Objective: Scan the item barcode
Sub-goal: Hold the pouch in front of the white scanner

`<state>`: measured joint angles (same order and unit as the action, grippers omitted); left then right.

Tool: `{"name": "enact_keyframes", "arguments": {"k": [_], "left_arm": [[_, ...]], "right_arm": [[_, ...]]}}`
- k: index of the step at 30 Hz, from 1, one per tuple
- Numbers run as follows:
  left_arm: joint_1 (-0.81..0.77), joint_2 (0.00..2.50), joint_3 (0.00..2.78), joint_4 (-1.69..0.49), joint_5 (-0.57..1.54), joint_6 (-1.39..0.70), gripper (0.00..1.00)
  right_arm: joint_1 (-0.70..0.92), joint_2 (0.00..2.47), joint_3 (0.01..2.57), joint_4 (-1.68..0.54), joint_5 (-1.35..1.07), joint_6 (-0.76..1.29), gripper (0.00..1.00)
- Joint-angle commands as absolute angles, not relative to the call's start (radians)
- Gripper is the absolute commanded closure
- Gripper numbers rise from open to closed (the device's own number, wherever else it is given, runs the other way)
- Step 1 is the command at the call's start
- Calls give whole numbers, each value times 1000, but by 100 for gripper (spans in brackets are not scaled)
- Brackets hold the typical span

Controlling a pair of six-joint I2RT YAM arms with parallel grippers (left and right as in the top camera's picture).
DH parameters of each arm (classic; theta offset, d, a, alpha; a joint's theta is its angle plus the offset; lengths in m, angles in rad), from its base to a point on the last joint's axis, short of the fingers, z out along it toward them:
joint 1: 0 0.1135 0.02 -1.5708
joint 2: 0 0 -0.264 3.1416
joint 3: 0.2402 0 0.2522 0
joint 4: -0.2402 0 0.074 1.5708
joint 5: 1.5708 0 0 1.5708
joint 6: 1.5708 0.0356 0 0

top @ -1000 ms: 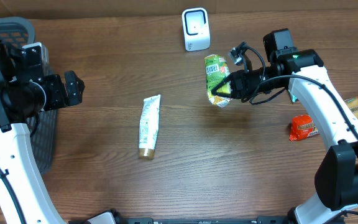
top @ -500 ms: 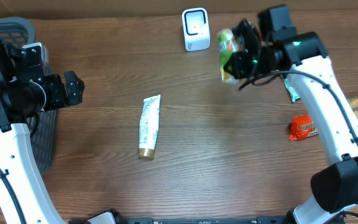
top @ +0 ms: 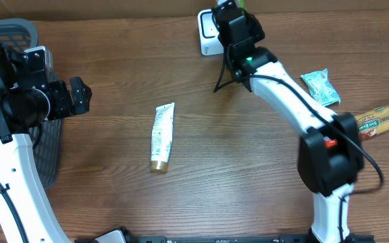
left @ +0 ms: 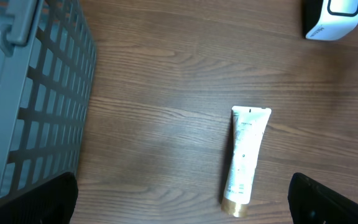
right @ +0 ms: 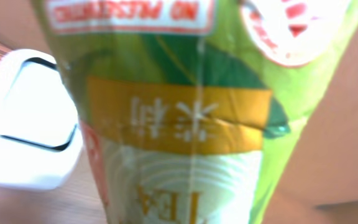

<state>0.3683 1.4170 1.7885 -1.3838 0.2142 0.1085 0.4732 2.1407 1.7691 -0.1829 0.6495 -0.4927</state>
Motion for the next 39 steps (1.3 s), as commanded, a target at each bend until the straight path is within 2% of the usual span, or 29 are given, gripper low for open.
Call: {"name": "enact_keyframes", "arguments": {"k": [1,5,8,26,39], "left_arm": [[371,1420,1803,-1383,229,124,0],[371,1420,1803,-1383,229,124,0],[371,1420,1803,-1383,229,123,1],[371,1420,1803,-1383,229,123,0],[371,1420,1803,-1383,229,123,0]], "right_arm": [[470,2223,1797,8,786,-900,96],[470,2335,1797,263,783,-1126,96],[470,2392,1797,274,740,-1217,96],[470,2431,1797,363,738,-1221,96],[443,2449,1797,413,611,-1156,96]]}}
